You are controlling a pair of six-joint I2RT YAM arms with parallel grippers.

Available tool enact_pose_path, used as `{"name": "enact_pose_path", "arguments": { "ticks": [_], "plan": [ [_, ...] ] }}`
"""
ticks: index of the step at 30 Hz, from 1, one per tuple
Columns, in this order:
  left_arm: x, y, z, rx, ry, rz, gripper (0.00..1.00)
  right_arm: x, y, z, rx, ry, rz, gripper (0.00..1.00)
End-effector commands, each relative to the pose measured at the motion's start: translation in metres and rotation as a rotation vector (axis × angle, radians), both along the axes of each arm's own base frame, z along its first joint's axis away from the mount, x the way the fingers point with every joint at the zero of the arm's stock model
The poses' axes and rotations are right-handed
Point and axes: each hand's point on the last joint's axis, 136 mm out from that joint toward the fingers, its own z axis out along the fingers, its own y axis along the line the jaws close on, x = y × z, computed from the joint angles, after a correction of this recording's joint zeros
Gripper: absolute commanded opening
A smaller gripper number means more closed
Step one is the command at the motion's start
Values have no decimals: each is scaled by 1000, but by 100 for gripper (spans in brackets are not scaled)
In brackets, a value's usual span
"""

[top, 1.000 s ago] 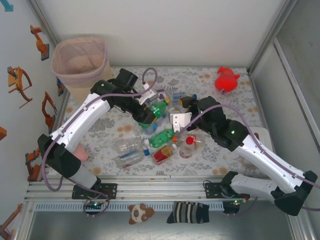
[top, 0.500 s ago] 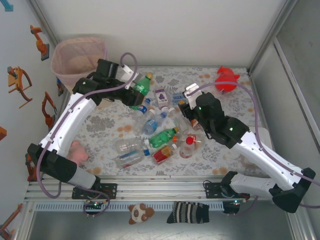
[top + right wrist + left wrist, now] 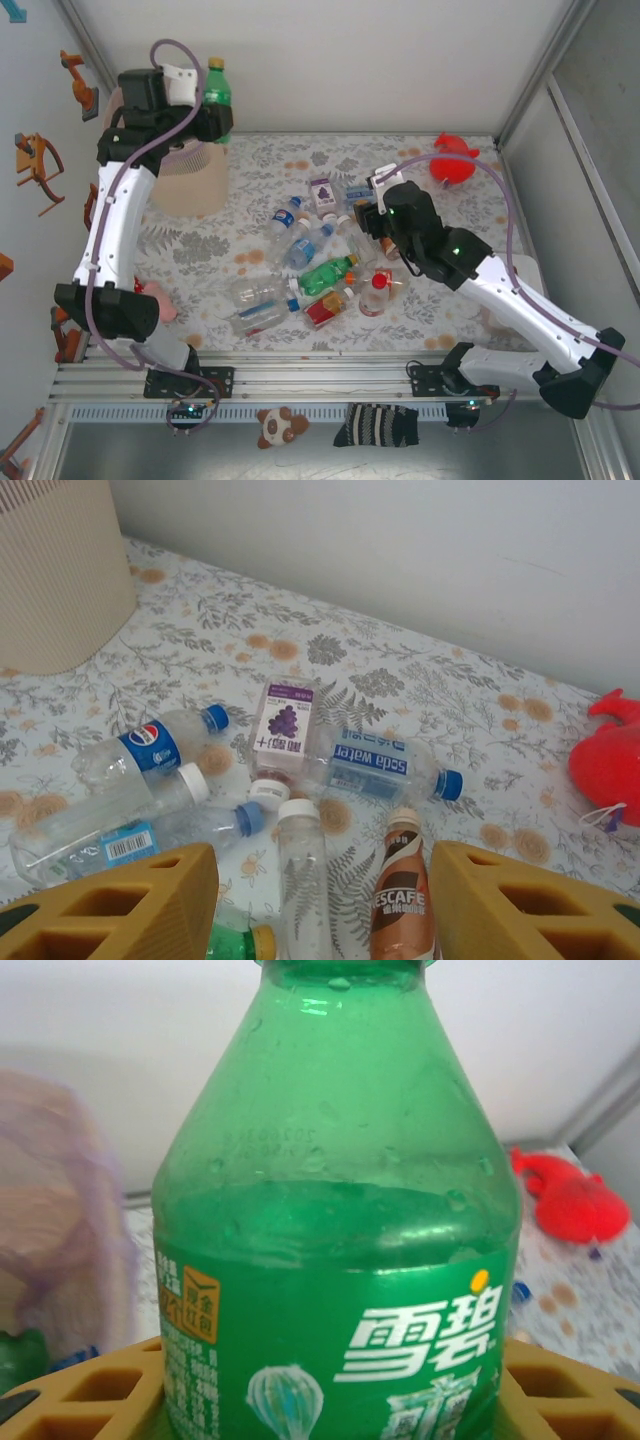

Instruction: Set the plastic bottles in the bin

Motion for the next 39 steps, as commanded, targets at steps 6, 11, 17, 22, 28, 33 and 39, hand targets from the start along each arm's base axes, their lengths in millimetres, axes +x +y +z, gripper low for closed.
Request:
{"name": "enact_pose_path", "arguments": {
  "ticks": [6, 11, 17, 22, 28, 33, 39],
  "plan": [
    [61, 63, 16, -8, -60, 195, 55, 2, 1, 3, 9, 20, -20, 57],
    [85, 83, -7, 23, 6, 248, 55, 0, -1, -3, 6, 41, -28, 57],
    [103, 94, -52, 55, 124, 274, 54, -2, -8, -4, -7, 41, -49, 56],
    [107, 94, -100, 84, 254, 257, 54, -1, -12, -6, -21, 38, -66, 56],
    [104, 93, -141, 103, 373, 244, 54, -2, -13, -11, -31, 47, -70, 56],
    [96, 92, -166, 122, 450, 232, 54, -2, -16, -15, -42, 46, -76, 56],
    [87, 93, -195, 149, 547, 214, 54, -1, -14, -17, -50, 51, -72, 56]
  ]
}}
